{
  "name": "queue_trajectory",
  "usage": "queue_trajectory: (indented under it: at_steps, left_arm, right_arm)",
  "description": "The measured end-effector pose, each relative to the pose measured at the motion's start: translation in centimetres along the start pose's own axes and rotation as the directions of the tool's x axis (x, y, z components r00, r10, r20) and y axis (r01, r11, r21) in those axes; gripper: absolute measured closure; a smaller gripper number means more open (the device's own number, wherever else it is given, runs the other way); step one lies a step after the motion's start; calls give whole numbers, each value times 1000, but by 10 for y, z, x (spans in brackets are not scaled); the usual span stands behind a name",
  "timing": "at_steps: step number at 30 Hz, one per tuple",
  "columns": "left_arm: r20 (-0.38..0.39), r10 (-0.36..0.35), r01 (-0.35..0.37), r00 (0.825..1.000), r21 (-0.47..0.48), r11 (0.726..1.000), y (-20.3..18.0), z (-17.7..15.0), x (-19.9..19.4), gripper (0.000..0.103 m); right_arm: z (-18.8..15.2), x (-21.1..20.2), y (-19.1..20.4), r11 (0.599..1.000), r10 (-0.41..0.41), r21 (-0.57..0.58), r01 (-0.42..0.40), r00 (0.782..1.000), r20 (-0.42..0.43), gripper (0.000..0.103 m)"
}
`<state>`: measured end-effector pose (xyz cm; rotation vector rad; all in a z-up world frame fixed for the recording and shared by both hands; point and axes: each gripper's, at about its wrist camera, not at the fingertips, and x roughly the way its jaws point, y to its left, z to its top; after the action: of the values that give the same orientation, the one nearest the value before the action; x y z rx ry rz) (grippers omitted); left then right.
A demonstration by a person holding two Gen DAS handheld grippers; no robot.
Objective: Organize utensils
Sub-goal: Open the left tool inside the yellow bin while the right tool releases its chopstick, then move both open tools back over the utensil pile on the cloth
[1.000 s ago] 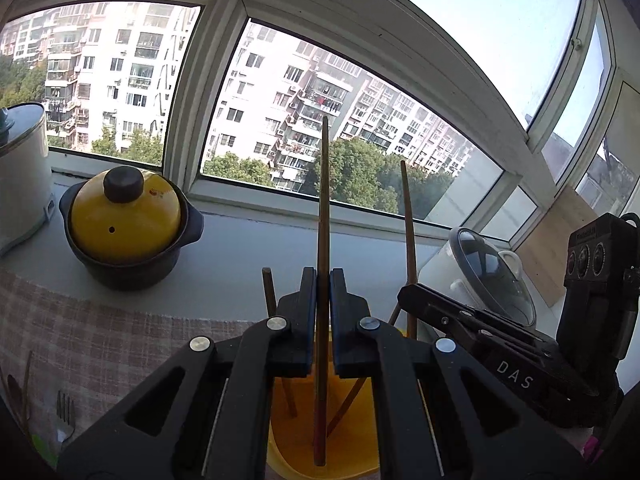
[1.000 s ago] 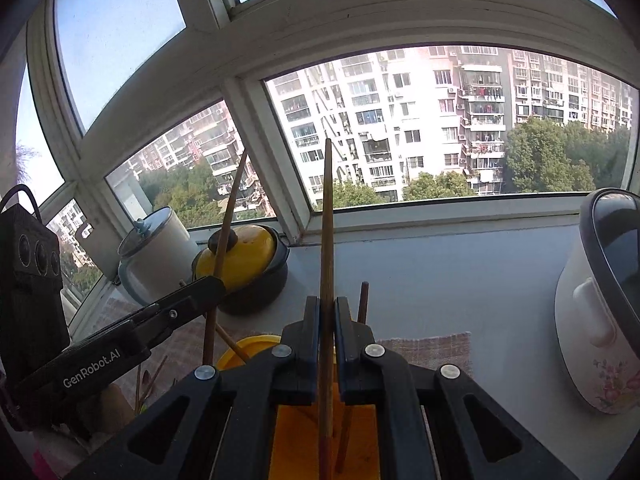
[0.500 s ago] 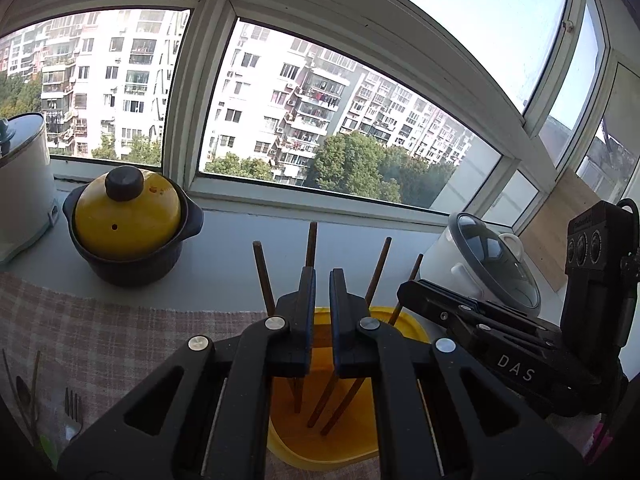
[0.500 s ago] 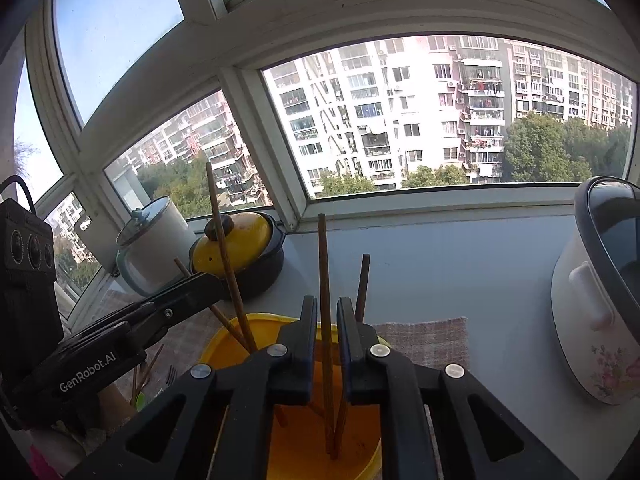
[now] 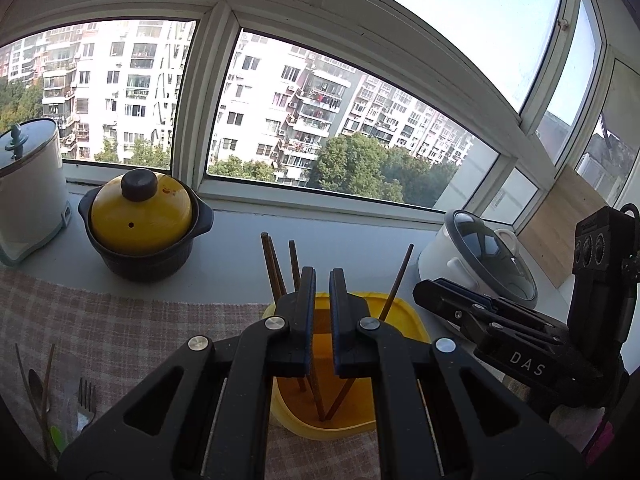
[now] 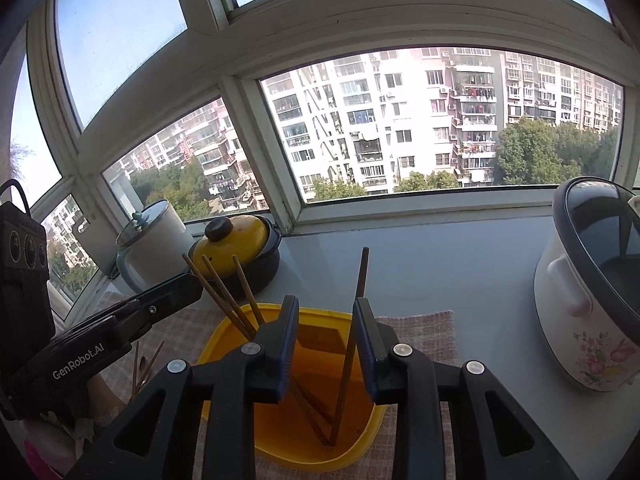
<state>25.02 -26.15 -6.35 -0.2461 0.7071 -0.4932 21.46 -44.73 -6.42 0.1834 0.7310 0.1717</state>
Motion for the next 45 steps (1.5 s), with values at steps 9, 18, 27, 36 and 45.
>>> queue_trajectory:
  at_steps: [9, 18, 27, 36, 45]
  left_arm:
    - [1, 24, -24, 1000, 14, 1000, 3, -10, -24, 76]
    - [-22, 35, -35, 999, 24, 999, 21, -26, -55, 76]
    - [-26, 98, -98, 995, 0, 995, 71, -44, -102, 58]
    - [-109, 199, -203, 974, -31, 979, 145, -62, -140, 58]
    - [-191, 244, -269, 951, -116, 956, 213, -82, -151, 58]
  right_arm:
    - [-11, -18, 8, 1000, -29, -4, 29, 999, 23, 39]
    - [-23, -39, 25, 998, -64, -7, 64, 995, 70, 10]
    - [-38, -57, 52, 994, -106, -11, 107, 991, 85, 0]
    - [-54, -56, 93, 997, -67, -28, 68, 996, 64, 0]
    - [-68, -25, 136, 998, -21, -58, 19, 999, -24, 0]
